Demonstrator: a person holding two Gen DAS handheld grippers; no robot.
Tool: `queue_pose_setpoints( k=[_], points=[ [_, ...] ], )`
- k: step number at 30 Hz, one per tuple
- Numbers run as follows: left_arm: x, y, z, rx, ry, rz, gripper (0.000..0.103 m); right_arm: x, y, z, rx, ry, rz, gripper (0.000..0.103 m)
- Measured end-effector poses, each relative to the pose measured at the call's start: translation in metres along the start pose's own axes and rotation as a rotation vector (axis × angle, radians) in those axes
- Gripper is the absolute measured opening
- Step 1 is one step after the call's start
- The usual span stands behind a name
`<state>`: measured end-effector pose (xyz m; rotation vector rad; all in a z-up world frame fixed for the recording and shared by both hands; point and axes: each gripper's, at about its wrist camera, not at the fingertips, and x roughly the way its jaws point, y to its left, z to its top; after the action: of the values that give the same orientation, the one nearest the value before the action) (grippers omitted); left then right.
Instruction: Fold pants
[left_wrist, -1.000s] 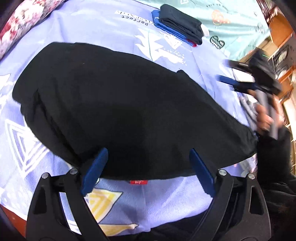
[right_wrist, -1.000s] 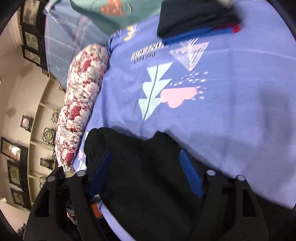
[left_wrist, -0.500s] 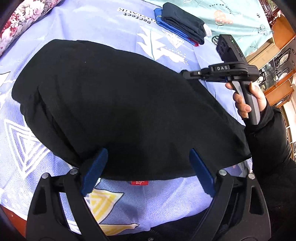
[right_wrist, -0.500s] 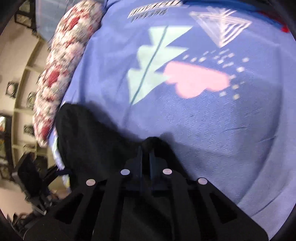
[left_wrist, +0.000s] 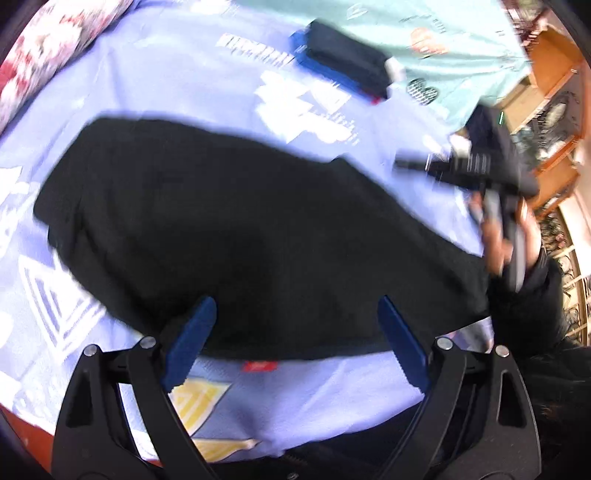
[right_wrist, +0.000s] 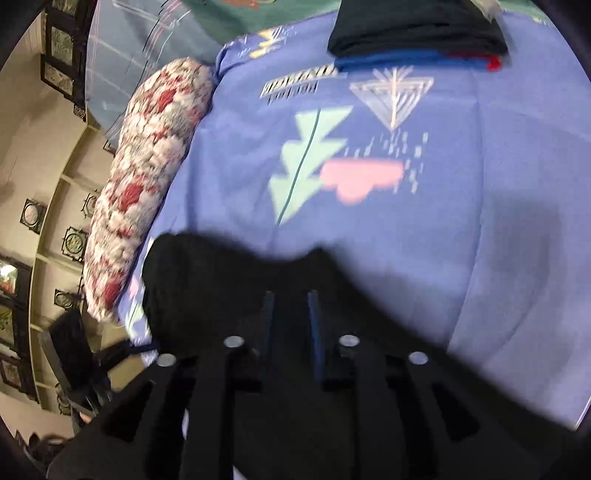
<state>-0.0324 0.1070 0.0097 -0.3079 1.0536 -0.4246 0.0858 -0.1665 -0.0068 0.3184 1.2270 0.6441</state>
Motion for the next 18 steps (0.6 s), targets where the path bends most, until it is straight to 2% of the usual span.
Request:
queue_pose_setpoints(
  k=[2,4,5,6,7,9,10,12,14,16,17,18],
  points=[
    [0.005,-0.01,0.005,0.036,-0.016,-0.003,0.097,0.005,-0.001,-0.029,0.027,0.016,-0.037,0.024],
    [0.025,-0.011,0.004,0.046,0.021,0.025,0.098,0.015,-0.01,-0.047,0.065,0.009,-0.111,0.026],
    [0.039,-0.008,0.003,0.034,0.059,0.051,0.097,0.022,-0.021,-0.055,0.105,0.008,-0.124,0.027],
    [0.054,-0.002,-0.001,0.018,0.094,0.069,0.097,0.021,-0.033,-0.062,0.148,-0.015,-0.1,0.025],
    [0.053,-0.004,-0.002,0.036,0.073,0.074,0.098,0.016,-0.039,-0.066,0.18,-0.053,-0.092,0.025],
    [0.051,-0.009,-0.006,0.081,0.072,0.095,0.098,-0.021,-0.049,-0.082,0.211,-0.171,-0.151,0.031],
    [0.049,-0.008,-0.008,0.082,0.073,0.092,0.098,-0.046,-0.052,-0.092,0.21,-0.246,-0.18,0.038],
    [0.044,-0.004,-0.009,0.064,0.068,0.074,0.098,-0.114,-0.067,-0.123,0.24,-0.412,-0.266,0.06],
    [0.039,0.0,-0.009,0.039,0.056,0.057,0.098,-0.166,-0.089,-0.157,0.315,-0.508,-0.375,0.066],
    [0.036,0.003,-0.007,0.006,0.04,0.04,0.098,-0.212,-0.115,-0.19,0.422,-0.547,-0.465,0.071],
    [0.036,0.001,-0.006,-0.004,0.036,0.034,0.098,-0.236,-0.133,-0.214,0.513,-0.559,-0.468,0.072],
    [0.036,-0.002,-0.008,-0.007,0.035,0.025,0.098,-0.252,-0.148,-0.232,0.594,-0.564,-0.428,0.072]
  ],
)
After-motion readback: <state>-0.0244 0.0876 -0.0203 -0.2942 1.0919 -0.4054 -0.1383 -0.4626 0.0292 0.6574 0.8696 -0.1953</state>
